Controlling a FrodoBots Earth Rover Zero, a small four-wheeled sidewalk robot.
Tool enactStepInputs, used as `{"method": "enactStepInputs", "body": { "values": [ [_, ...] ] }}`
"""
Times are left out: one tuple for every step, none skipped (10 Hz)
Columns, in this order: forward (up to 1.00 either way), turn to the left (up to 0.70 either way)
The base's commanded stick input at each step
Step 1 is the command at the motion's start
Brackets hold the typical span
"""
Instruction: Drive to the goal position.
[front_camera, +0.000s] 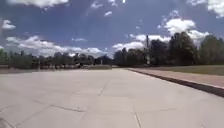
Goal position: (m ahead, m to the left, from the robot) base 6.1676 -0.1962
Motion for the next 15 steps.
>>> {"method": "enactStepInputs", "body": {
  "values": [
    [0.7, 0.0],
    [0.7, 0.0],
    [0.7, 0.0],
    [0.7, 0.0],
    [0.7, 0.0],
    [0.7, 0.0],
    [0.7, 0.0],
    [0.7, 0.0],
    [0.7, 0.0],
    [0.7, 0.0],
    [0.7, 0.0],
    [0.7, 0.0],
    [0.7, 0.0],
    [0.7, 0.0],
    [0.7, 0.0]
  ]
}}
